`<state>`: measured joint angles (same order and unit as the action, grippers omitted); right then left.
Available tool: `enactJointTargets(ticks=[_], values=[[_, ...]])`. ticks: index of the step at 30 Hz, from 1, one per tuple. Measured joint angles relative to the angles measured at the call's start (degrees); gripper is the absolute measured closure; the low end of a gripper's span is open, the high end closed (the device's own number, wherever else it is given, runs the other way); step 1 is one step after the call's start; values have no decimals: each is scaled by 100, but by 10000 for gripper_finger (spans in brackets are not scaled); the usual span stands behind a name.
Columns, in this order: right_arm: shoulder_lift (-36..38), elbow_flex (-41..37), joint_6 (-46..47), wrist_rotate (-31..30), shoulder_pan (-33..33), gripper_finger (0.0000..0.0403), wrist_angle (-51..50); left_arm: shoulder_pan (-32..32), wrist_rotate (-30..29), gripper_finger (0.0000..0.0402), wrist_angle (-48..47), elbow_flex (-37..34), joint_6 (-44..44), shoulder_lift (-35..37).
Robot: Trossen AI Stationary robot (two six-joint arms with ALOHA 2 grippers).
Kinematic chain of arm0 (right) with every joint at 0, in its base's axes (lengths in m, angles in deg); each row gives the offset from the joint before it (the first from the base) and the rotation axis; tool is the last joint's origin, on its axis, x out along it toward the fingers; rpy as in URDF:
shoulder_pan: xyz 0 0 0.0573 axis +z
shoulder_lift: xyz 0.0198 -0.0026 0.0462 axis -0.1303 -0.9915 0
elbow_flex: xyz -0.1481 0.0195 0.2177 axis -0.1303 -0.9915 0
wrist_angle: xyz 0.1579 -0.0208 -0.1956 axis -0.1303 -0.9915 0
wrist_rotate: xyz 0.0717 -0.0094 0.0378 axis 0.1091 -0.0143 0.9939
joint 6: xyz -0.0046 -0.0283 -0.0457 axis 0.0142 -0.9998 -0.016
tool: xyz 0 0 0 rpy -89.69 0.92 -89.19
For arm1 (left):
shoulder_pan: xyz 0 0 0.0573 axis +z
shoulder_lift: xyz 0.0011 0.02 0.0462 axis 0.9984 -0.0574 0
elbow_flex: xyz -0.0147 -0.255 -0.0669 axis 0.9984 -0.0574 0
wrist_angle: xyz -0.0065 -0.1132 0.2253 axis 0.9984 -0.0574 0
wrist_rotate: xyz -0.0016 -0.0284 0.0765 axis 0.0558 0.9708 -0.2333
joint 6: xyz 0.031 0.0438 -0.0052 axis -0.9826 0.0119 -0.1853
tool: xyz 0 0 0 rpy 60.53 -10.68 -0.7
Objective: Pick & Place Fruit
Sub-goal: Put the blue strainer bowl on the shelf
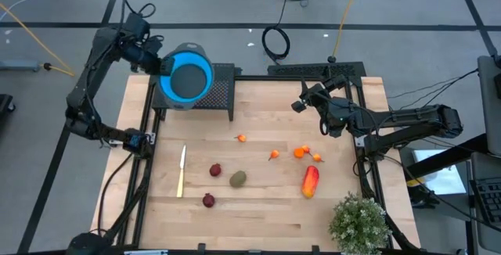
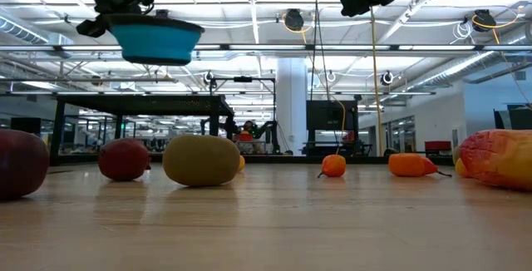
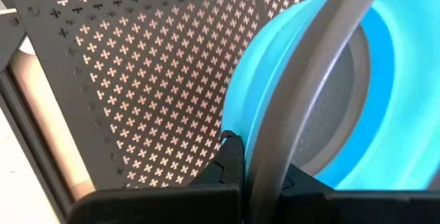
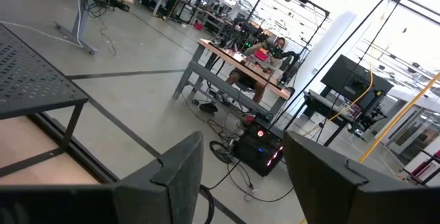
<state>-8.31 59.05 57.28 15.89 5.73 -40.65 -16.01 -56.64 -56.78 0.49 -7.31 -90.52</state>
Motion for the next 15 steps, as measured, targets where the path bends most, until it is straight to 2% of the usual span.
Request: enactJointTargets(ticks=[7, 15], values=[[0, 0, 2, 0, 0, 207, 1, 0, -119, 401, 384, 0, 802, 0], [0, 0, 139, 0, 0, 210, -35, -71, -523, 402, 697, 0, 1668, -2]])
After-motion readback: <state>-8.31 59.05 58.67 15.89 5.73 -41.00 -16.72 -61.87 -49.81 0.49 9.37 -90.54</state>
